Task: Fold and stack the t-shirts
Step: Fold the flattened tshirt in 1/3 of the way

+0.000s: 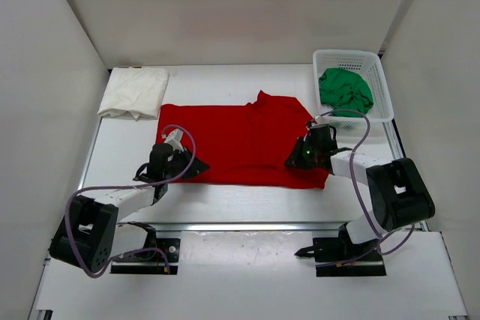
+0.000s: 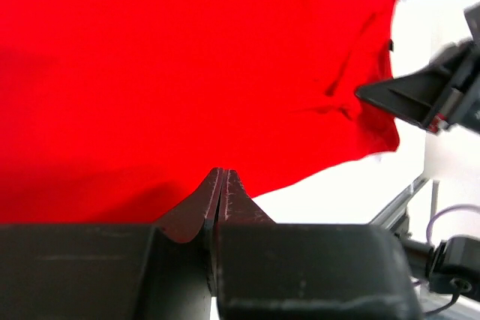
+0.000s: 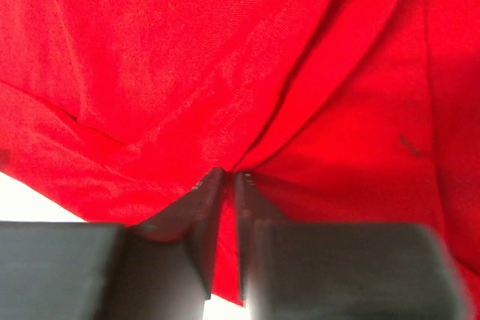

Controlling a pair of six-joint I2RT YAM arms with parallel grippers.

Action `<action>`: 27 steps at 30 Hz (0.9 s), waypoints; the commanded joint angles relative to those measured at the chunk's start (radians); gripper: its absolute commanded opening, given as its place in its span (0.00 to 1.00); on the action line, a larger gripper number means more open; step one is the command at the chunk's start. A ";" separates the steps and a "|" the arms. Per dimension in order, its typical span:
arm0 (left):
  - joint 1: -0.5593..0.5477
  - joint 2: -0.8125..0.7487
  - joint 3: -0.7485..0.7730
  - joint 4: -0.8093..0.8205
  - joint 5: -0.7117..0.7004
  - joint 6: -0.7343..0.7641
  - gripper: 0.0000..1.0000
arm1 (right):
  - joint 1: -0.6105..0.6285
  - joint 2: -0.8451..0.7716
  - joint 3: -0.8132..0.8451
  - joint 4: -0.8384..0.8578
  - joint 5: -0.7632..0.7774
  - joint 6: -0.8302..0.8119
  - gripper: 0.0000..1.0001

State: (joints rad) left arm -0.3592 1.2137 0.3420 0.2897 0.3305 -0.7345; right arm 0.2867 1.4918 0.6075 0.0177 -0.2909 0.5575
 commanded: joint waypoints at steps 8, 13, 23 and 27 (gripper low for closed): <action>0.066 -0.045 -0.069 0.020 0.051 -0.013 0.09 | 0.039 0.103 0.158 0.074 -0.088 0.083 0.01; 0.043 -0.057 -0.055 -0.023 0.030 -0.008 0.09 | 0.043 0.255 0.374 0.100 -0.161 0.151 0.04; 0.038 -0.099 -0.041 -0.103 -0.034 0.027 0.11 | 0.066 0.032 0.220 0.032 -0.022 0.033 0.35; 0.074 -0.080 -0.014 -0.150 -0.045 0.040 0.11 | 0.059 -0.127 0.054 -0.061 0.114 -0.008 0.09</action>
State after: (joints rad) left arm -0.3099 1.1343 0.2844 0.1810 0.3115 -0.7231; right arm 0.3492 1.4696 0.7589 0.0212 -0.3161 0.6041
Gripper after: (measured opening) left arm 0.112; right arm 0.145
